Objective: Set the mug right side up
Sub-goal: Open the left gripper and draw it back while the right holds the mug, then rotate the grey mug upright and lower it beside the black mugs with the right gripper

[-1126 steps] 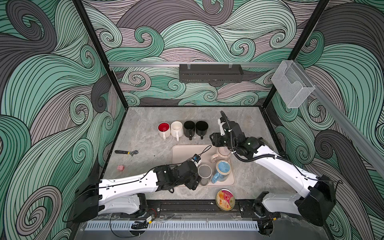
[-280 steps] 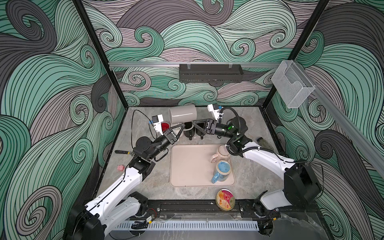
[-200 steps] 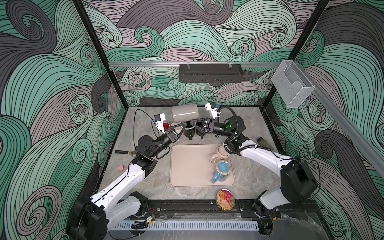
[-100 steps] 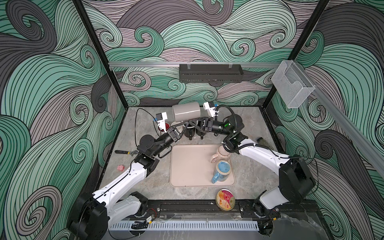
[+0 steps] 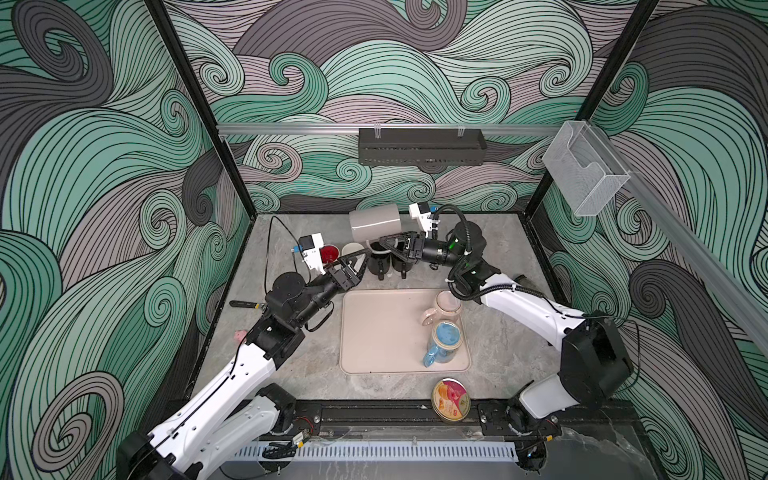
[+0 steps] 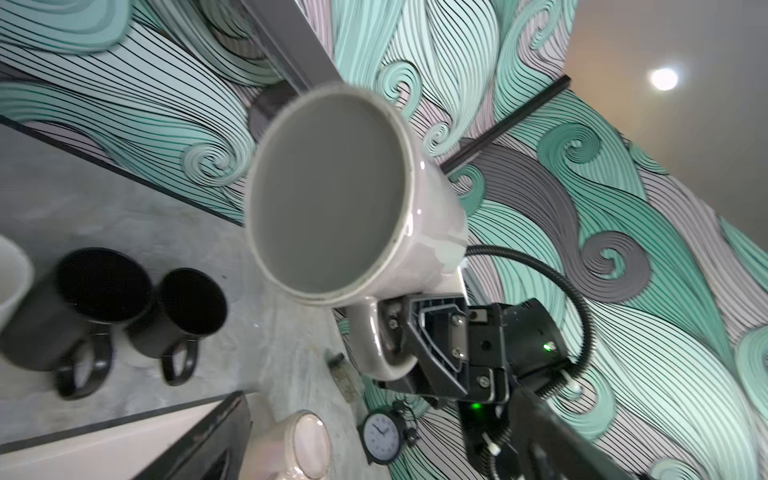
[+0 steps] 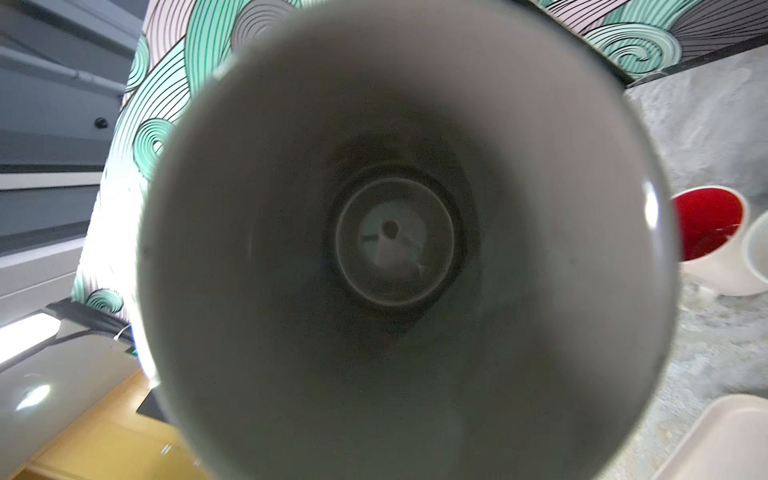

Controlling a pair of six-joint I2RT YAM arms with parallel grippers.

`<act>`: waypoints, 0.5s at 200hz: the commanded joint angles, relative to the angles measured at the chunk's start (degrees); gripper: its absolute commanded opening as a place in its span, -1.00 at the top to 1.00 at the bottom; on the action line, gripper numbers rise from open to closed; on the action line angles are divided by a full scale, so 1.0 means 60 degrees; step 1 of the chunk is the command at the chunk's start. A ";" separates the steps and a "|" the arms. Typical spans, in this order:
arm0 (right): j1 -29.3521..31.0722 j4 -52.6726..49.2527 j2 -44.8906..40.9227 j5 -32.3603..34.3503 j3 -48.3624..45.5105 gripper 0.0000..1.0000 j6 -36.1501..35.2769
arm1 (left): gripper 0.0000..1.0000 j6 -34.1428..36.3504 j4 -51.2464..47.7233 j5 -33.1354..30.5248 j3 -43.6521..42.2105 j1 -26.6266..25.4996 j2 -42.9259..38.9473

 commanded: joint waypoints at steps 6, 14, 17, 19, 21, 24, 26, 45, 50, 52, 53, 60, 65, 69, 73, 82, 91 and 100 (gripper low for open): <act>-0.0119 -0.1305 -0.0980 0.0577 0.0647 1.00 -0.1786 | -0.97 0.0930 -0.1302 -0.1673 -0.0170 0.0001 -0.0336; -0.0144 -0.1669 -0.1090 0.0779 0.0599 1.00 -0.2102 | -0.97 0.1208 -0.1851 -0.1387 0.0121 0.0002 -0.0194; -0.0145 -0.1772 -0.1144 0.0885 0.0562 1.00 -0.2221 | -0.97 0.1391 -0.2032 -0.1163 0.0258 0.0004 -0.0117; -0.0163 -0.1883 -0.1171 0.0958 0.0547 1.00 -0.2294 | -0.97 0.1503 -0.2132 -0.0996 0.0361 0.0004 -0.0074; -0.0168 -0.2017 -0.1203 0.1016 0.0529 1.00 -0.2363 | -0.97 0.1558 -0.2263 -0.0812 0.0450 0.0004 -0.0019; -0.0184 -0.2233 -0.1242 0.1169 0.0513 1.00 -0.2493 | -0.97 0.1727 -0.2536 -0.0703 0.0624 -0.0009 0.0081; -0.0188 -0.2379 -0.1261 0.1267 0.0520 1.00 -0.2567 | -0.97 0.1773 -0.2693 -0.0477 0.0735 -0.0028 0.0144; -0.0259 -0.4095 -0.1389 0.2325 0.0675 1.00 -0.3463 | -0.97 0.2729 -0.4684 -0.0998 0.1917 -0.0742 0.0789; -0.0266 -0.4651 -0.1399 0.2604 0.0816 1.00 -0.3791 | -0.97 0.3137 -0.4930 -0.1426 0.2090 -0.1114 0.0923; -0.0263 -0.4873 -0.1392 0.2761 0.0875 1.00 -0.3902 | -0.97 0.3295 -0.5010 -0.1629 0.2134 -0.1286 0.0973; -0.0263 -0.4989 -0.1391 0.2828 0.0889 1.00 -0.3950 | -0.97 0.3377 -0.5050 -0.1763 0.2163 -0.1366 0.0991; -0.0262 -0.5802 -0.1337 0.3323 0.1153 1.00 -0.4262 | -0.97 0.3792 -0.5298 -0.2663 0.2300 -0.1941 0.1161; -0.0266 -0.6381 -0.1271 0.3688 0.1339 1.00 -0.4481 | -0.97 0.3998 -0.5385 -0.3277 0.2383 -0.2269 0.1279; -0.0263 -0.6788 -0.1235 0.4014 0.1474 1.00 -0.4681 | -0.97 0.4116 -0.5486 -0.3563 0.2441 -0.2445 0.1389; -0.0257 -0.7141 -0.1195 0.4316 0.1599 1.00 -0.4850 | -0.97 0.4187 -0.5593 -0.3807 0.2521 -0.2570 0.1516; -0.0248 -0.7951 -0.1090 0.5051 0.1868 1.00 -0.5125 | -0.97 0.4274 -0.5900 -0.4261 0.2721 -0.2785 0.1822; -0.0241 -0.8680 -0.0983 0.5860 0.2160 1.00 -0.5470 | -0.97 0.4260 -0.6243 -0.4771 0.2924 -0.2943 0.2093; -0.0210 -0.9328 -0.0866 0.6510 0.2370 1.00 -0.5769 | -0.97 0.4355 -0.6427 -0.4993 0.3037 -0.3012 0.2324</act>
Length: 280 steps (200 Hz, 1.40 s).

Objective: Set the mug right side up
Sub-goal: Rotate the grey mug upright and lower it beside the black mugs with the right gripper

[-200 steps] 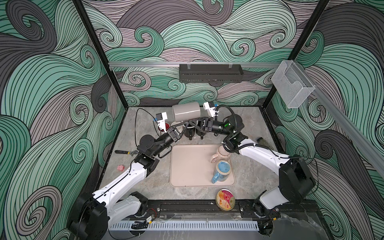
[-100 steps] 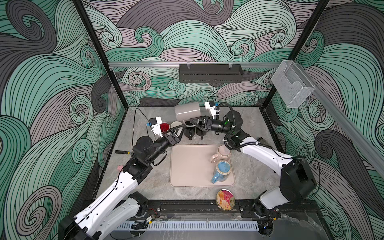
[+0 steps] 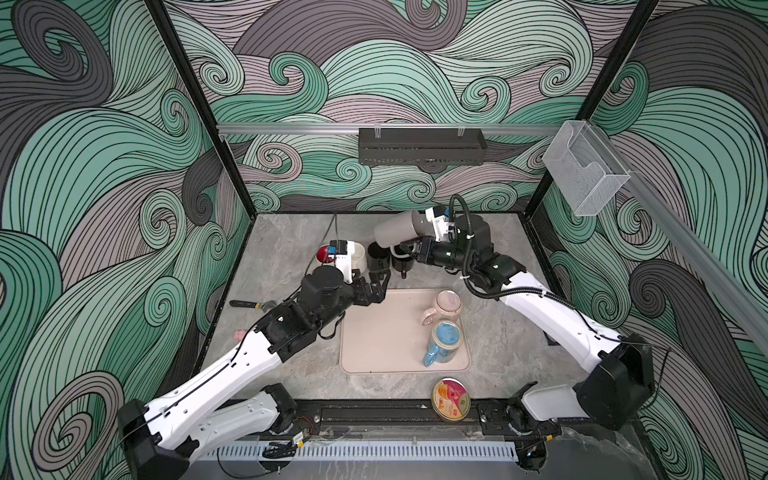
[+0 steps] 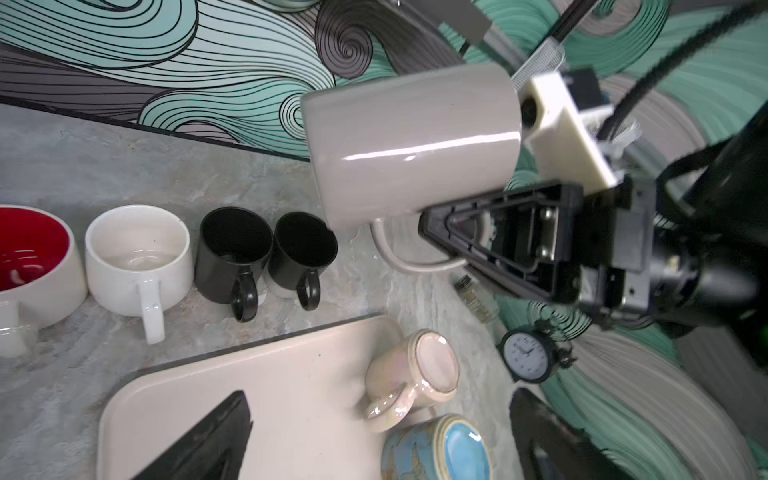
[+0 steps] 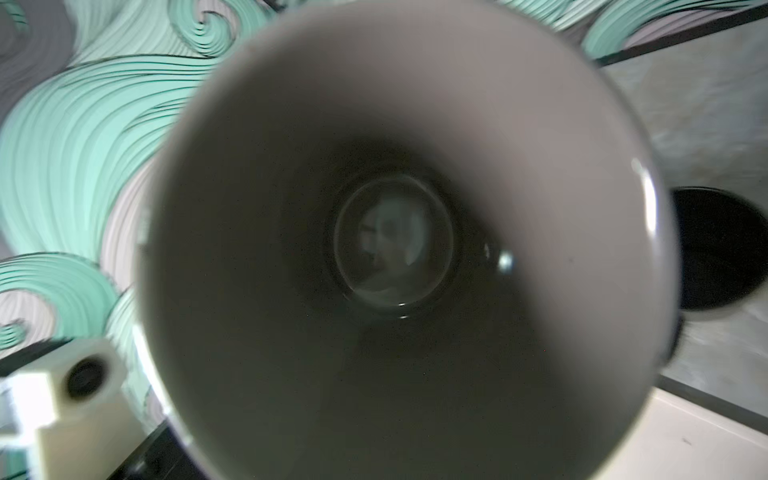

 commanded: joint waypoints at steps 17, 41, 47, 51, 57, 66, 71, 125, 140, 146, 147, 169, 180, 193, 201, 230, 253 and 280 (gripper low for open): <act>0.0000 -0.2708 0.0324 0.3735 0.1195 1.00 -0.1965 | -0.97 0.0954 -0.1552 -0.2001 0.0470 -0.0273 0.0844; -0.0001 -0.2899 0.0538 0.4809 0.1172 1.00 -0.2213 | -0.97 0.0964 -0.1003 -0.1660 0.0144 -0.0274 0.0882; 0.0002 -0.2919 0.0619 0.4952 0.1179 1.00 -0.2253 | -0.97 0.0954 -0.0761 -0.1621 -0.0010 -0.0286 0.0845; 0.0000 -0.2977 0.0706 0.5117 0.1218 1.00 -0.2286 | -0.97 0.0963 -0.0611 -0.1616 -0.0125 -0.0277 0.0820; 0.0001 -0.3017 0.0800 0.5282 0.1258 1.00 -0.2357 | -0.96 0.1038 -0.0288 -0.1614 -0.0293 -0.0270 0.0755; 0.0000 -0.3033 0.0990 0.5535 0.1324 1.00 -0.2548 | -0.96 0.0989 -0.0110 -0.1599 -0.0407 -0.0280 0.0677; -0.0001 -0.3052 0.1100 0.5783 0.1353 1.00 -0.2657 | -0.96 0.0973 -0.0091 -0.1607 -0.0444 -0.0275 0.0651; -0.0170 -0.3289 0.2125 0.7033 0.1868 1.00 -0.3293 | -0.96 0.0876 -0.0405 -0.1687 -0.0541 -0.0270 0.0359; -0.0280 -0.3291 0.2348 0.6979 0.1956 1.00 -0.3291 | -0.96 0.0847 -0.0384 -0.1758 -0.0636 -0.0267 0.0245; -0.0305 -0.3258 0.2435 0.6859 0.1961 1.00 -0.3291 | -0.96 0.0847 -0.0368 -0.1780 -0.0676 -0.0268 0.0222; -0.0306 -0.3261 0.2450 0.6844 0.1969 1.00 -0.3291 | -0.97 0.0840 -0.0360 -0.1777 -0.0680 -0.0275 0.0212; -0.0321 -0.3274 0.2714 0.6699 0.2041 1.00 -0.3255 | -0.96 0.0851 -0.0306 -0.1855 -0.0771 -0.0266 0.0195; -0.0322 -0.3252 0.2788 0.6638 0.2087 1.00 -0.3258 | -0.96 0.0835 -0.0327 -0.1900 -0.0781 -0.0265 0.0232; -0.0322 -0.3244 0.2901 0.6612 0.2150 1.00 -0.3262 | -0.96 0.0787 -0.0308 -0.1934 -0.0826 -0.0258 0.0267; -0.0322 -0.3247 0.2994 0.6629 0.2200 1.00 -0.3276 | -0.96 0.0778 -0.0287 -0.1911 -0.0835 -0.0254 0.0299; -0.0321 -0.3216 0.3318 0.6506 0.2256 1.00 -0.3223 | -0.96 0.0746 -0.0237 -0.1817 -0.0872 -0.0256 0.0351; -0.0322 -0.3174 0.3581 0.6402 0.2299 1.00 -0.3161 | -0.97 0.0746 -0.0093 -0.1673 -0.0967 -0.0260 0.0389; -0.0324 -0.3103 0.3808 0.6300 0.2349 1.00 -0.3131 | -0.97 0.0784 -0.0054 -0.1414 -0.0930 -0.0264 0.0622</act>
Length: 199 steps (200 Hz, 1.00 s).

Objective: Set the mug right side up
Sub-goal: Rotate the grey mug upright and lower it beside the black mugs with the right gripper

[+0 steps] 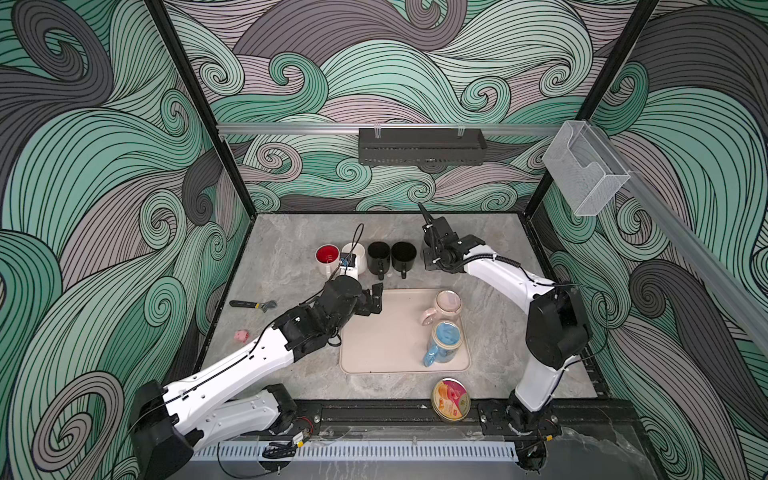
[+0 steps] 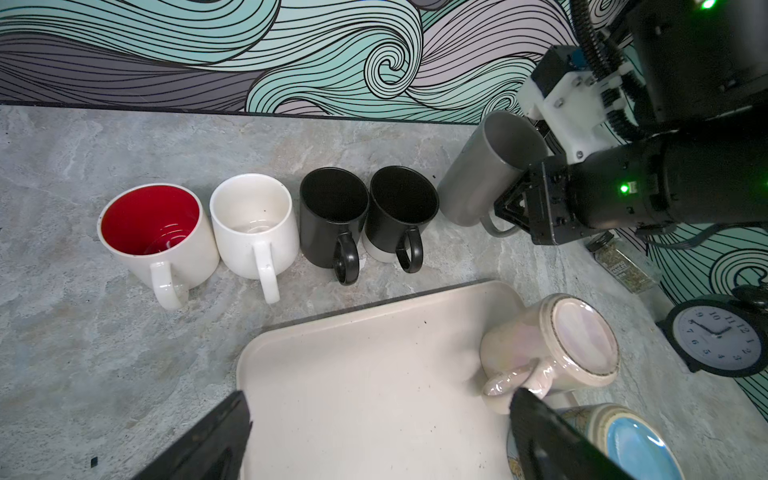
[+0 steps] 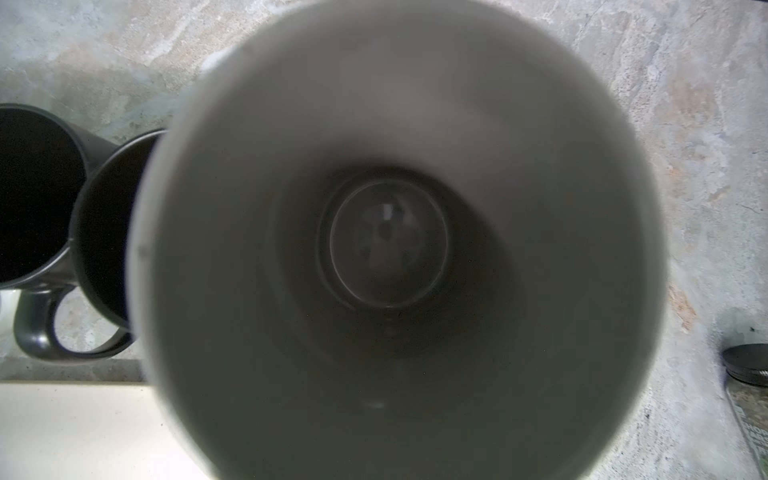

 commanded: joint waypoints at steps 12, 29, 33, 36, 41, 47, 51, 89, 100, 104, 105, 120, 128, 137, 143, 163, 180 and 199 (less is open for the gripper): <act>-0.0020 0.0718 0.0114 0.0046 0.0413 1.00 0.0068 | -0.97 -0.0027 0.0178 0.0281 0.0041 -0.0043 0.0338; -0.0017 0.0728 0.0250 -0.0001 0.0394 1.00 0.0116 | -0.97 -0.0045 0.0192 0.0311 0.0059 -0.0036 0.0431; -0.0019 0.0729 0.0286 -0.0005 0.0400 1.00 0.0122 | -0.97 -0.0045 0.0207 0.0311 0.0066 -0.0041 0.0446; -0.0021 0.0735 0.0315 -0.0005 0.0402 1.00 0.0128 | -0.97 -0.0054 0.0209 0.0317 0.0060 -0.0040 0.0449; -0.0010 0.0726 0.0340 -0.0020 0.0388 1.00 0.0144 | -0.97 -0.0061 0.0208 0.0305 0.0066 -0.0045 0.0463; -0.0025 0.0735 0.0381 -0.0050 0.0381 1.00 0.0145 | -0.97 -0.0060 0.0226 0.0313 0.0060 -0.0047 0.0464; -0.0019 0.0757 0.0407 -0.0070 0.0366 1.00 0.0158 | -0.97 -0.0060 0.0233 0.0312 0.0052 -0.0044 0.0465; -0.0025 0.0910 0.0549 -0.0108 0.0290 1.00 0.0188 | -0.97 -0.0046 0.0251 0.0218 0.0030 -0.0037 0.0472; -0.0029 0.0915 0.0626 -0.0108 0.0302 1.00 0.0197 | -0.97 -0.0060 0.0250 0.0221 0.0025 -0.0036 0.0492; -0.0015 0.0911 0.0646 -0.0088 0.0300 1.00 0.0193 | -0.97 -0.0060 0.0248 0.0200 0.0019 -0.0036 0.0508; -0.0012 0.0912 0.0655 -0.0083 0.0303 1.00 0.0191 | -0.97 -0.0067 0.0250 0.0197 0.0017 -0.0035 0.0508; -0.0023 0.0963 0.0742 -0.0099 0.0250 1.00 0.0270 | -0.97 -0.0143 0.0248 0.0182 0.0001 -0.0041 0.0538; -0.0023 0.0992 0.0778 -0.0102 0.0211 1.00 0.0315 | -0.97 -0.0162 0.0291 0.0184 -0.0035 -0.0035 0.0555; -0.0024 0.1041 0.0811 -0.0151 0.0182 1.00 0.0358 | -0.97 -0.0176 0.0316 0.0206 -0.0057 -0.0045 0.0577; -0.0023 0.1052 0.0839 -0.0175 0.0154 1.00 0.0401 | -0.97 -0.0177 0.0321 0.0209 -0.0058 -0.0039 0.0592; -0.0026 0.1123 0.0892 -0.0172 0.0069 1.00 0.0511 | -0.97 -0.0206 0.0334 0.0237 -0.0058 -0.0034 0.0637; -0.0020 0.1138 0.0924 -0.0090 0.0018 1.00 0.0570 | -0.97 -0.0220 0.0340 0.0222 -0.0073 -0.0047 0.0634; -0.0027 0.1235 0.0922 -0.0079 -0.0097 1.00 0.0596 | -0.97 -0.0255 0.0396 0.0209 -0.0105 -0.0039 0.0626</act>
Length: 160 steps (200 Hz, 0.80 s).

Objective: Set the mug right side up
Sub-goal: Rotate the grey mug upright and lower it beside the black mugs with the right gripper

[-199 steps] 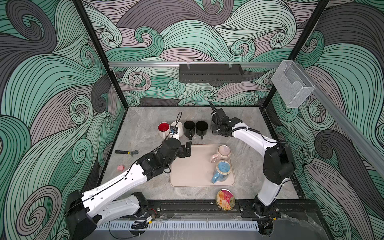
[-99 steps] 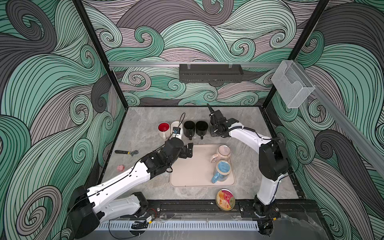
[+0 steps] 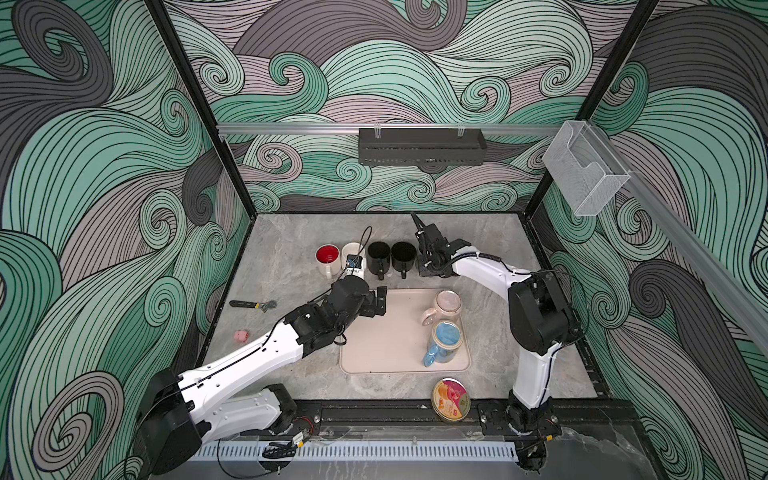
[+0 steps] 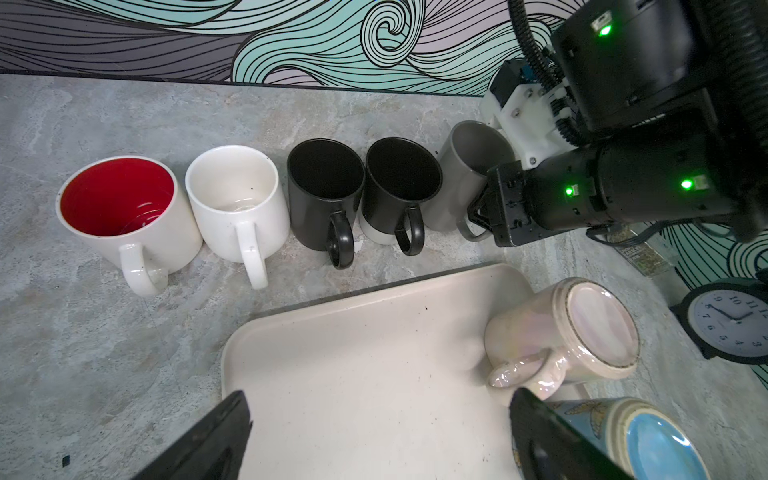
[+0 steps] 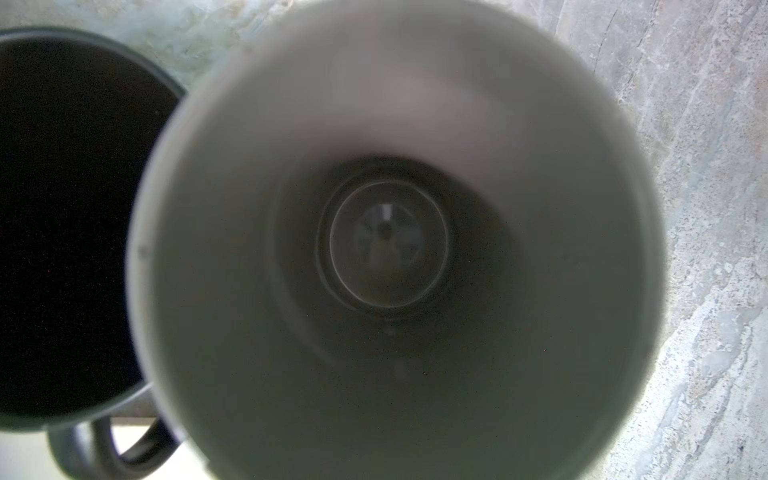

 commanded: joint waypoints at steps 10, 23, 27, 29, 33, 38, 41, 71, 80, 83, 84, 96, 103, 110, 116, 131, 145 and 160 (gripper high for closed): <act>-0.0022 0.0840 -0.0186 0.0260 -0.0085 1.00 0.0213 | -0.97 -0.0100 0.0194 0.0011 -0.0087 -0.0044 0.0026; -0.0015 0.0870 -0.0135 0.0231 -0.0115 1.00 0.0242 | -0.97 -0.0091 0.0231 0.0001 -0.0106 -0.0037 0.0022; -0.0012 0.0868 -0.0128 0.0230 -0.0126 1.00 0.0246 | -0.97 -0.0090 0.0213 0.0008 -0.0106 -0.0036 0.0029; -0.0009 0.0873 -0.0115 0.0230 -0.0129 1.00 0.0243 | -0.97 -0.0090 0.0218 0.0011 -0.0106 -0.0034 0.0019; -0.0008 0.0879 -0.0106 0.0225 -0.0139 1.00 0.0245 | -0.97 -0.0107 0.0220 0.0012 -0.0106 -0.0045 0.0013; -0.0016 0.0893 -0.0095 0.0231 -0.0144 1.00 0.0249 | -0.97 -0.0115 0.0206 0.0005 -0.0116 -0.0048 0.0013; -0.0011 0.0903 -0.0098 0.0227 -0.0170 1.00 0.0260 | -0.97 -0.0119 0.0198 -0.0009 -0.0120 -0.0037 0.0011; -0.0008 0.0990 -0.0191 0.0230 -0.0310 1.00 0.0310 | -0.97 -0.0208 0.0209 -0.0024 -0.0197 -0.0037 -0.0034; 0.0002 0.1054 -0.0215 0.0231 -0.0369 1.00 0.0306 | -0.97 -0.0206 0.0245 -0.0018 -0.0228 -0.0036 -0.0031; 0.0004 0.1051 -0.0215 0.0231 -0.0378 1.00 0.0311 | -0.97 -0.0207 0.0252 -0.0024 -0.0242 -0.0037 -0.0030; 0.0005 0.1058 -0.0215 0.0231 -0.0378 1.00 0.0301 | -0.97 -0.0207 0.0265 -0.0021 -0.0240 -0.0036 -0.0026; 0.0032 0.1040 -0.0215 0.0245 -0.0412 1.00 0.0312 | -0.97 -0.0200 0.0293 -0.0025 -0.0272 -0.0043 -0.0014; 0.0043 0.1043 -0.0194 0.0266 -0.0422 1.00 0.0307 | -0.97 -0.0207 0.0297 -0.0021 -0.0280 -0.0045 0.0000; 0.0046 0.1052 -0.0215 0.0283 -0.0459 1.00 0.0314 | -0.97 -0.0209 0.0292 -0.0006 -0.0272 -0.0041 -0.0009; 0.0056 0.1078 -0.0215 0.0289 -0.0489 1.00 0.0312 | -0.97 -0.0221 0.0293 0.0011 -0.0275 -0.0044 -0.0004; 0.0081 0.1087 -0.0201 0.0347 -0.0511 1.00 0.0298 | -0.97 -0.0258 0.0280 -0.0004 -0.0277 -0.0041 0.0006; 0.0135 0.1097 -0.0186 0.0353 -0.0528 0.96 0.0282 | -0.97 -0.0297 0.0233 -0.0055 -0.0287 -0.0035 0.0006; 0.0189 0.1143 -0.0173 0.0341 -0.0562 0.90 0.0288 | -0.97 -0.0296 0.0238 -0.0075 -0.0308 -0.0036 0.0006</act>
